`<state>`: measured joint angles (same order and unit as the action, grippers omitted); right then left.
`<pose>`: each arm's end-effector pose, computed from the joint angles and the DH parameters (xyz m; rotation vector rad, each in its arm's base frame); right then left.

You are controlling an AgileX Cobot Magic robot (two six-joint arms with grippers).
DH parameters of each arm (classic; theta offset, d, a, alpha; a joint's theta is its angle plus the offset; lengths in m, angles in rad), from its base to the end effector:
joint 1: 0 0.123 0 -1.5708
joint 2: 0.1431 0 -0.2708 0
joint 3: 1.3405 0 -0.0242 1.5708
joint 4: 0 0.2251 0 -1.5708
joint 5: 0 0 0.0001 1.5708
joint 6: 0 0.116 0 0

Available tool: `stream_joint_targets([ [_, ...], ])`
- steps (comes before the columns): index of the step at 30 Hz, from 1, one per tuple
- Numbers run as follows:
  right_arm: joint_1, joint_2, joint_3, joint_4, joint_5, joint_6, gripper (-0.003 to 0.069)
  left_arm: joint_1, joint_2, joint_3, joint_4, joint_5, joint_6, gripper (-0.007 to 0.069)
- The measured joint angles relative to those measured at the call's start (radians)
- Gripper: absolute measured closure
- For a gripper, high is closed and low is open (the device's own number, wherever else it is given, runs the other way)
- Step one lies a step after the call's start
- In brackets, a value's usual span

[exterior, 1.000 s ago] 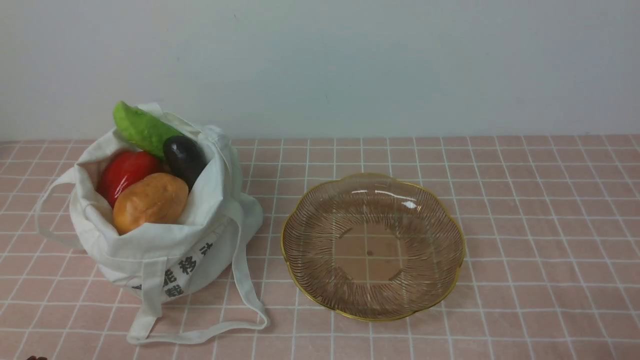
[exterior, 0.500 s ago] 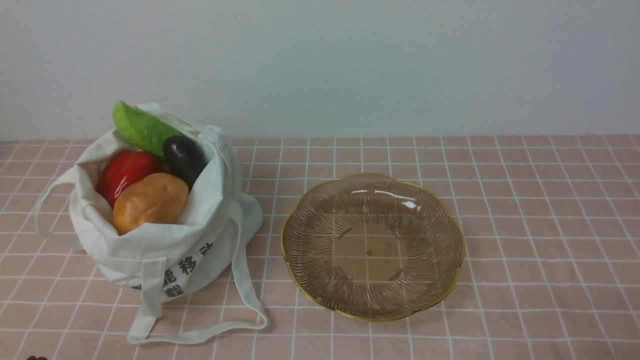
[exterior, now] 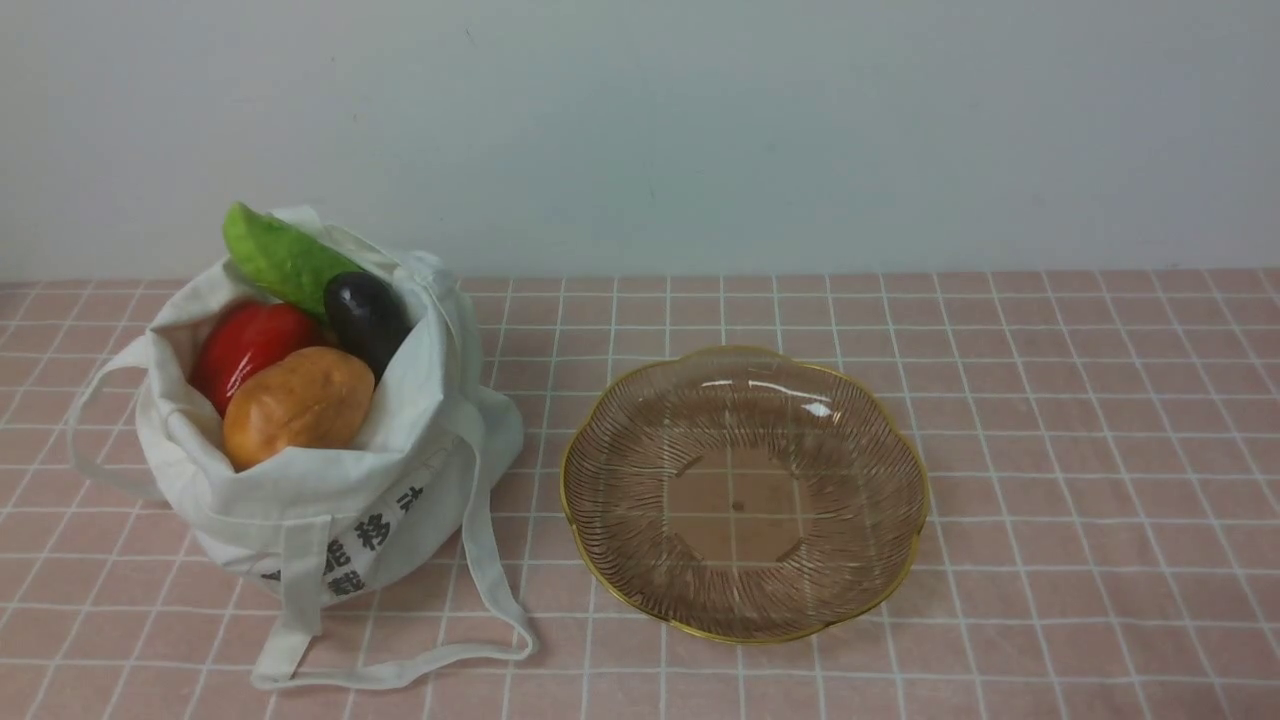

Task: Take vegetables from bag on pink coffee tablecloth place on plate.
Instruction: 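Reach into the cloth bag and grasp the green vegetable inside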

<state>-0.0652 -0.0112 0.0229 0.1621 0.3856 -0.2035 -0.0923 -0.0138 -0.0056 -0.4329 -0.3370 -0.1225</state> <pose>0.0649 0.0028 0.1648 -0.0304 1.8756 -0.0244 0.0591 0.0106 0.2521 -0.3770 1.1109 -0.4732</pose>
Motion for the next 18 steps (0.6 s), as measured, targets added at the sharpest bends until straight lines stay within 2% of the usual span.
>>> stream_joint_targets([
  [2, 0.0, 0.0, 0.0, 0.0, 0.0, 0.0, 0.0671, 0.0, 0.004, -0.075, 0.009, 0.035, 0.003, 0.0629],
  [5, 0.0, 0.0, 0.0, 0.0, 0.0, 0.0, 0.0671, 0.0, 0.064, -0.212, 0.038, 0.173, 0.024, 0.0629],
  [6, 0.0, 0.0, 0.0, 0.0, 0.0, 0.0, 0.0671, 0.0, 0.165, -0.33, 0.053, 0.343, 0.046, 0.0629],
  [8, 0.0, 0.0, 0.0, 0.0, 0.0, 0.0, 0.0671, 0.0, 0.228, -0.388, 0.057, 0.435, 0.053, 0.0629],
  [12, 0.0, 0.0, 0.0, 0.0, 0.0, 0.0, 0.0671, 0.0, 0.546, -0.659, 0.082, 0.803, 0.1, 0.0629],
  [15, 0.0, 0.0, 0.0, 0.0, 0.0, 0.0, 0.0671, 0.0, 0.702, -0.778, 0.105, 0.935, 0.137, 0.0629],
  [18, 0.0, 0.0, 0.0, 0.0, 0.0, 0.0, 0.0671, 0.0, 0.939, -0.985, 0.166, 1.09, 0.164, 0.0629],
])
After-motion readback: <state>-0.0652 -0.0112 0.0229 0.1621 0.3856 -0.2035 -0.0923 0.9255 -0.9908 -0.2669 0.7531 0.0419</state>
